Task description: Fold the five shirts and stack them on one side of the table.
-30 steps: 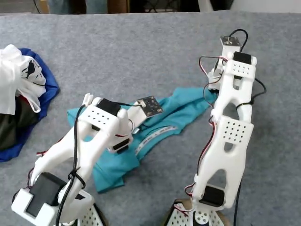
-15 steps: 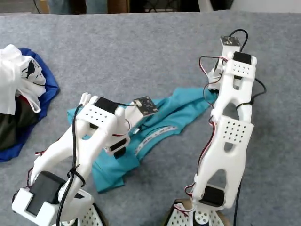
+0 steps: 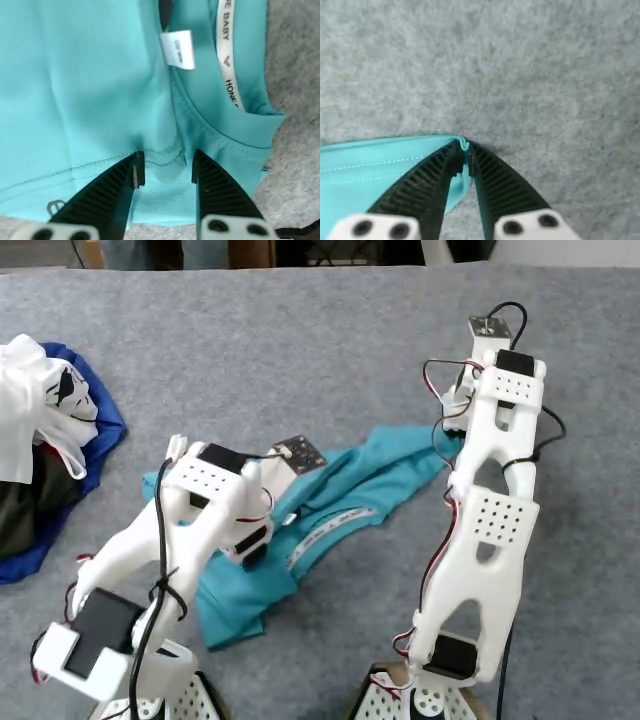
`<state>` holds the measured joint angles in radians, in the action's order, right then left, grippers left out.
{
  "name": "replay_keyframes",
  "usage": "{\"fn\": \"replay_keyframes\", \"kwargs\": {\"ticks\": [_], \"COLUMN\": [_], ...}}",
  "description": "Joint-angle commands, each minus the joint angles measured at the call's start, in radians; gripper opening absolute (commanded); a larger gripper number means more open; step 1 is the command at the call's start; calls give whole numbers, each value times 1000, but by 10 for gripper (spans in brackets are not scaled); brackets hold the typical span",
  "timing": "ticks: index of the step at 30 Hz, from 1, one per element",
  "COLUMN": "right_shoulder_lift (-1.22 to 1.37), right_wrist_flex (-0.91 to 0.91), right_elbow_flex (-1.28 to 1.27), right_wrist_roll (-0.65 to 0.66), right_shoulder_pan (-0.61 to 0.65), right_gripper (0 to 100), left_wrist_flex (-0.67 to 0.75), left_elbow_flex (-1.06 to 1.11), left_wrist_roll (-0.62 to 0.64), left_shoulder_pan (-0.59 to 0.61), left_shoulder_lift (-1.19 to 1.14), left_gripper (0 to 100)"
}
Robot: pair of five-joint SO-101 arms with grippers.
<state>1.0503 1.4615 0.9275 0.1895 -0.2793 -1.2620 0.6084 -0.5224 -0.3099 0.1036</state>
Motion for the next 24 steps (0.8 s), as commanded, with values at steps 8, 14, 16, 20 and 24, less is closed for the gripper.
{"fn": "replay_keyframes", "kwargs": {"ticks": [8,14,16,20,24], "right_shoulder_lift": [2,2,2,2,2], "right_wrist_flex": [-21,-21,-21,-21,-21], "right_elbow_flex": [30,30,30,30,31], "right_wrist_roll": [-8,-8,-8,-8,-8], "right_shoulder_pan": [-8,-8,-8,-8,-11], "right_gripper": [14,14,14,14,14], "left_wrist_flex": [38,38,38,29,-23], "left_elbow_flex": [-25,-28,-31,-50,-85], "left_wrist_roll": [15,17,37,58,101], "left_shoulder_pan": [36,36,36,35,38], "left_shoulder_lift": [-12,-9,-3,-3,0], "left_gripper": [134,126,88,30,29]}}
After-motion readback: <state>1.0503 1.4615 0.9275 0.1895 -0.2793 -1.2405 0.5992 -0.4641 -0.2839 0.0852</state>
